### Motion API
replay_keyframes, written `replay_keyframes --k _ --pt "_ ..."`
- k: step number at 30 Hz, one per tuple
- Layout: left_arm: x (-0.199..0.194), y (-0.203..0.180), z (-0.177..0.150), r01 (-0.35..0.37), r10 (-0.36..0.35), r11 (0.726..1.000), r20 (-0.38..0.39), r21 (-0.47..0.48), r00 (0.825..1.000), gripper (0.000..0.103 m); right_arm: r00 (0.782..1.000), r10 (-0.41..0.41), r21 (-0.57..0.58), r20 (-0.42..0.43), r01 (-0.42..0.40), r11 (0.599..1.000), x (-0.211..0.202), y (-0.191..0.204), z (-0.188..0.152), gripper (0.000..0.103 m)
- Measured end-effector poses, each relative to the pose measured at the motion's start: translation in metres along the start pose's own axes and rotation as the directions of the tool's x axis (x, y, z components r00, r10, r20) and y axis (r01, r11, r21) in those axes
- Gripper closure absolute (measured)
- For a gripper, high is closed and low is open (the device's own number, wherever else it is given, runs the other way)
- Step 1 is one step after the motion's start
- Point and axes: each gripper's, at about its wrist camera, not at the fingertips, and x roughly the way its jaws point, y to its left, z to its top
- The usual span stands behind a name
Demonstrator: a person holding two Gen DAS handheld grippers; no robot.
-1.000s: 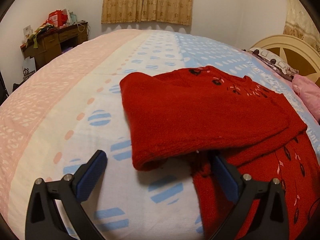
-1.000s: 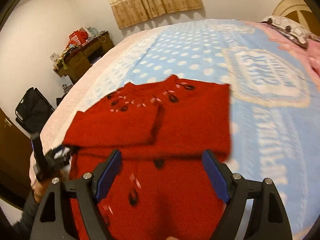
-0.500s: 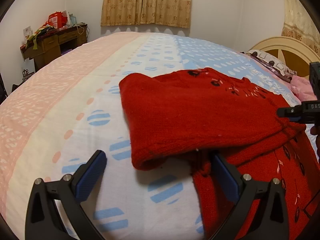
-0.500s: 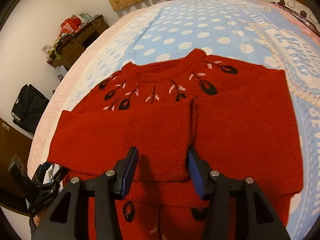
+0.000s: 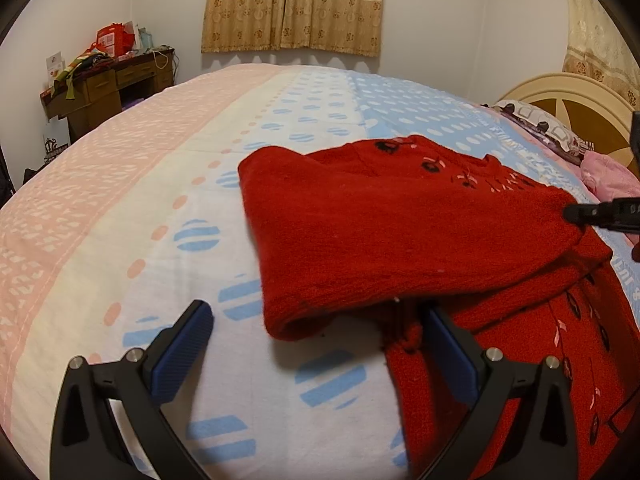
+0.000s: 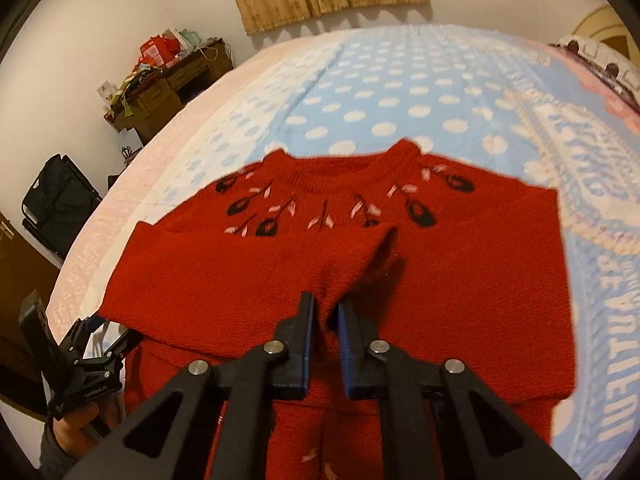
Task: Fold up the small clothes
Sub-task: 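Grasp the sweater hem with the right tool and lift it toward the collar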
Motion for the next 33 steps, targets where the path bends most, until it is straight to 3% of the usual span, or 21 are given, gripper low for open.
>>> replay_keyframes --k 18,33 --pt "-0.001 0.001 0.000 0.004 -0.004 1.000 0.005 -0.006 1.000 0.000 0.997 -0.055 0.055 0.059 0.052 0.997 -0.042 -0.055 -0.001 0.094" --pt "0.001 0.003 0.000 0.007 -0.007 1.000 0.003 -0.009 1.000 0.000 0.990 -0.128 0.116 0.060 0.120 0.986 -0.051 -0.100 -0.006 0.094"
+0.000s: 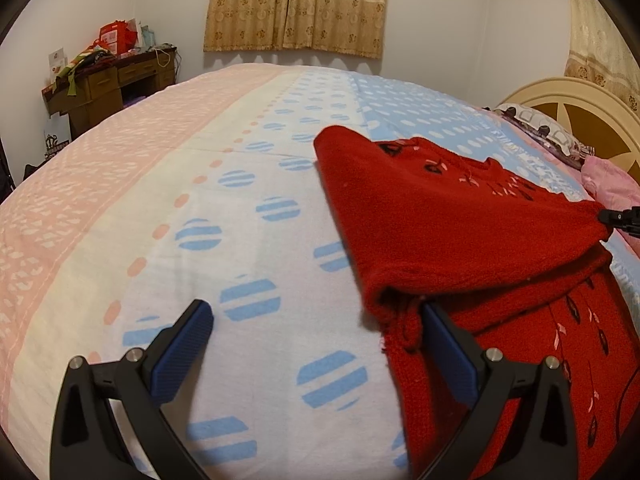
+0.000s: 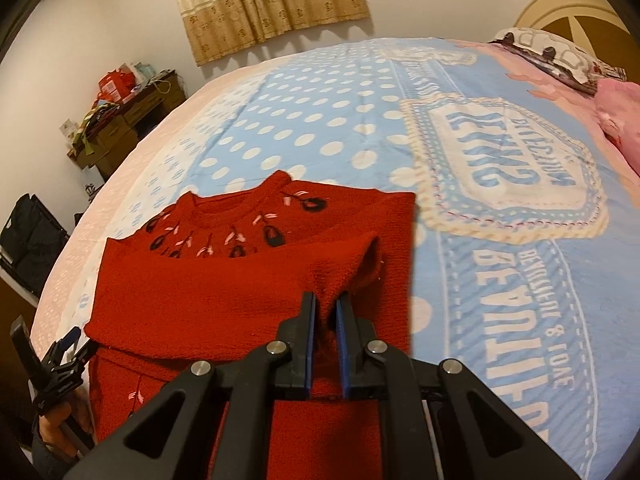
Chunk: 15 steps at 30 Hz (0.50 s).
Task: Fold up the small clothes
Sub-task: 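Grasp the sweater hem with the right tool and lift it toward the collar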
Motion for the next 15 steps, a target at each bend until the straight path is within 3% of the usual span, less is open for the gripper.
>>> replay_keyframes --k 8,15 --pt "0.000 0.000 0.000 0.001 -0.001 1.000 0.001 0.000 1.000 0.000 1.000 -0.031 0.030 0.000 0.031 0.999 0.000 -0.016 0.001 0.099" --pt "0.000 0.000 0.000 0.002 -0.002 1.000 0.001 0.001 1.000 0.000 0.997 0.061 0.060 -0.038 -0.058 0.996 0.002 -0.013 -0.002 0.098"
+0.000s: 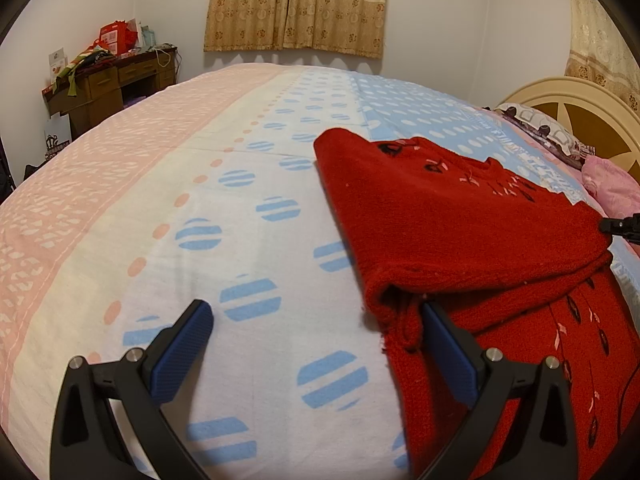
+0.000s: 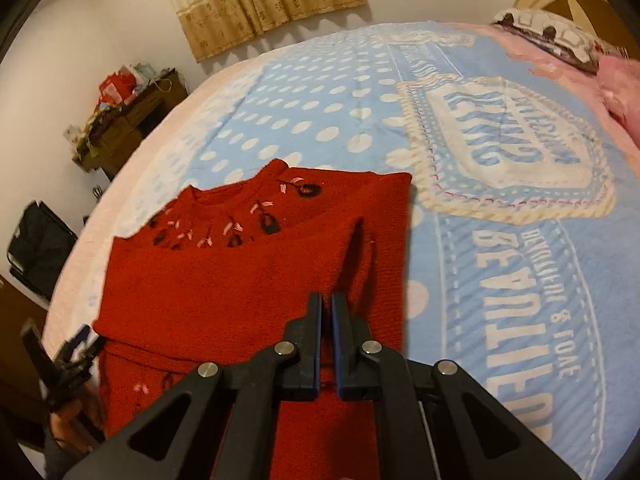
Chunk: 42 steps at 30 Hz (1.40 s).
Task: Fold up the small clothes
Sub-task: 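Grasp the sweater hem with the right tool and lift it toward the collar, then lay the hem over the collar and open the right tool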
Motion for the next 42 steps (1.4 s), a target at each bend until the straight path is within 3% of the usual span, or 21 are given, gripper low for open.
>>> replay_keyframes --k 2,3,4,5,8,11,13,14,16,23,27,31,36,38,39,40,42 --pt "0.000 0.000 0.000 0.000 0.000 1.000 0.000 0.000 1.000 0.000 0.999 0.027 0.032 0.023 -0.028 0.999 -0.004 -0.002 0.002 0.088" --pt "0.000 0.000 0.000 0.001 -0.001 1.000 0.000 0.000 1.000 0.000 0.999 0.028 0.034 0.030 -0.029 0.999 -0.006 -0.002 0.002 0.062" --pt "0.000 0.000 0.000 0.001 -0.001 1.000 0.000 0.000 1.000 0.000 0.999 0.031 0.034 0.034 -0.032 0.999 -0.007 -0.002 0.002 0.027" --pt "0.000 0.000 0.000 0.000 0.000 1.000 0.000 0.000 1.000 0.000 0.998 0.043 0.037 0.039 -0.044 0.998 -0.008 -0.002 0.002 0.019" --pt "0.000 0.000 0.000 0.001 -0.001 1.000 0.001 0.000 1.000 0.000 0.998 0.051 0.039 0.047 -0.053 0.998 -0.008 0.001 0.001 0.019" --pt "0.000 0.000 0.000 0.001 -0.001 1.000 0.000 0.001 1.000 0.000 0.999 0.034 0.007 0.019 -0.034 0.999 0.000 0.007 -0.002 0.026" --pt "0.000 0.000 0.000 0.001 -0.001 1.000 0.000 0.001 1.000 0.000 1.000 0.002 -0.017 -0.011 -0.003 1.000 0.009 0.010 -0.004 0.050" --pt "0.000 0.000 0.000 0.001 -0.001 1.000 0.000 0.001 1.000 0.000 0.999 -0.034 -0.030 -0.030 0.033 0.999 0.015 0.011 -0.006 0.055" --pt "0.000 0.000 0.000 0.002 -0.002 1.000 -0.001 0.000 1.000 0.000 0.997 -0.063 -0.044 -0.052 0.061 0.997 0.022 0.010 -0.009 0.086" --pt "0.000 -0.001 0.000 0.004 -0.004 1.000 0.002 -0.002 1.000 0.000 0.992 -0.109 -0.067 0.060 0.113 0.991 -0.011 0.006 -0.001 0.089" --pt "0.001 -0.001 0.001 0.002 -0.002 1.000 0.004 -0.006 1.000 0.000 0.985 -0.166 -0.060 0.042 0.168 0.984 -0.008 -0.004 0.000 0.100" --pt "0.000 0.002 0.000 0.002 -0.001 1.000 0.005 -0.017 1.000 0.000 0.984 -0.174 -0.037 -0.030 0.173 0.984 0.014 -0.019 -0.011 0.100" --pt "0.000 0.004 -0.001 0.002 -0.002 1.000 0.007 -0.013 1.000 0.000 0.995 -0.099 0.016 -0.009 0.099 0.995 0.007 -0.028 -0.012 0.099" --pt "0.000 0.004 0.000 0.003 -0.003 1.000 0.007 -0.012 1.000 0.000 0.998 -0.060 0.058 0.016 0.059 0.997 0.000 -0.033 -0.010 0.086" --pt "0.000 0.004 0.000 0.003 -0.002 1.000 0.008 -0.011 1.000 0.000 0.998 -0.059 0.068 0.028 0.057 0.996 -0.002 -0.033 -0.008 0.043" --pt "0.000 0.004 0.000 0.002 -0.002 1.000 0.007 -0.012 1.000 0.000 0.998 -0.054 0.076 0.041 0.051 0.996 -0.005 -0.034 -0.007 0.006" --pt "0.000 0.004 0.000 0.003 -0.003 1.000 0.007 -0.012 1.000 0.000 0.997 -0.016 0.098 0.078 0.008 0.995 -0.013 -0.033 -0.006 0.004"
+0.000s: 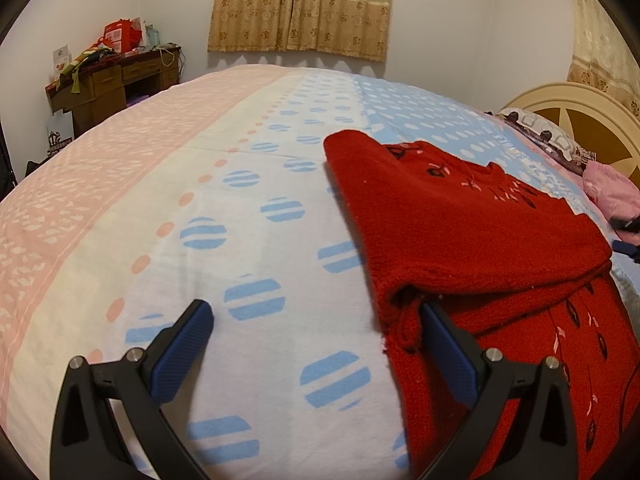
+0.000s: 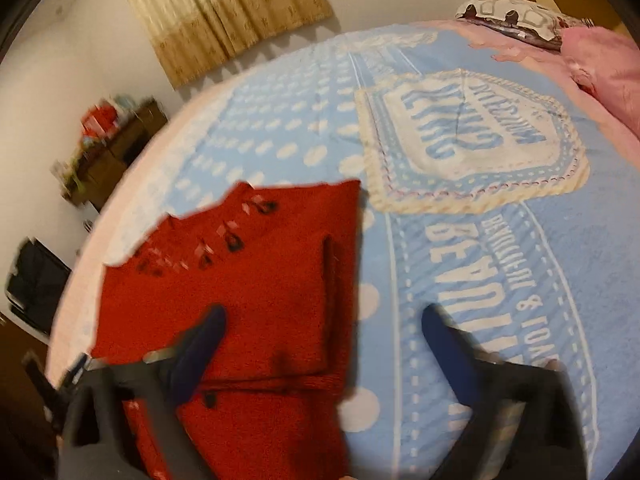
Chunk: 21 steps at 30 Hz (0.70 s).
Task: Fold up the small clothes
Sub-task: 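Lay the hem over the collar and open the right tool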
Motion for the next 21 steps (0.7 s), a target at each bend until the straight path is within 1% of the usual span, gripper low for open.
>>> replay_keyframes --k 1,3,5,6,7,8,9,11,13,14,16,18,20,21 --pt "0.000 0.000 0.000 0.001 -0.001 1.000 0.000 0.000 1.000 0.000 1.000 0.003 -0.004 0.002 -0.003 1.000 -0.001 0.003 0.000 0.004" --pt "0.000 0.000 0.000 0.000 0.000 1.000 0.001 0.001 1.000 0.000 1.000 -0.026 -0.042 -0.003 0.026 0.999 0.001 0.013 -0.002 0.005" --pt "0.000 0.000 0.000 0.001 -0.001 1.000 0.000 0.001 1.000 0.000 0.999 -0.034 -0.082 -0.015 0.033 0.996 0.008 0.021 -0.005 0.016" --pt "0.000 0.000 0.000 0.002 -0.002 1.000 0.001 -0.001 1.000 0.000 0.998 -0.055 -0.102 -0.029 0.052 0.993 0.013 0.025 -0.006 0.038" --pt "0.000 0.000 0.000 0.002 -0.002 1.000 0.000 -0.001 1.000 0.000 0.996 -0.080 -0.116 -0.043 0.074 0.990 0.020 0.026 -0.008 0.067" --pt "0.000 0.000 0.000 0.002 -0.002 1.000 0.000 0.000 1.000 0.000 0.994 -0.095 -0.120 -0.060 0.088 0.989 0.026 0.025 -0.009 0.082" --pt "0.000 0.000 0.000 0.002 -0.002 1.000 0.000 -0.001 1.000 0.000 0.993 -0.092 -0.115 -0.075 0.083 0.990 0.029 0.023 -0.010 0.091" --pt "0.000 0.001 0.000 0.007 -0.007 1.000 0.004 -0.010 1.000 0.000 0.995 -0.071 -0.096 -0.070 0.064 0.993 0.028 0.018 -0.011 0.094" --pt "-0.003 0.004 0.000 0.007 -0.006 0.999 0.017 -0.035 1.000 0.000 0.997 -0.066 -0.090 -0.040 0.062 0.994 0.020 0.014 -0.010 0.096" --pt "-0.005 0.008 0.000 0.006 -0.004 0.998 0.027 -0.061 1.000 0.000 0.997 -0.068 -0.091 -0.020 0.066 0.994 0.014 0.013 -0.009 0.096" --pt "-0.004 0.011 0.001 0.018 -0.016 0.997 0.026 -0.078 1.000 0.000 0.996 -0.089 -0.102 0.006 0.089 0.991 0.006 0.011 -0.006 0.096" --pt "-0.002 0.006 0.001 -0.001 0.002 0.999 0.018 -0.052 1.000 0.000 0.994 -0.105 -0.113 -0.007 0.103 0.988 0.008 0.009 -0.005 0.096" --pt "-0.001 0.003 0.001 -0.010 0.010 0.999 0.012 -0.034 1.000 0.000 0.991 -0.124 -0.126 -0.049 0.117 0.985 0.019 0.007 -0.008 0.096" --pt "-0.001 0.003 0.002 -0.009 0.009 0.999 0.012 -0.034 1.000 0.000 0.988 -0.125 -0.137 -0.085 0.113 0.984 0.029 0.007 -0.012 0.095"
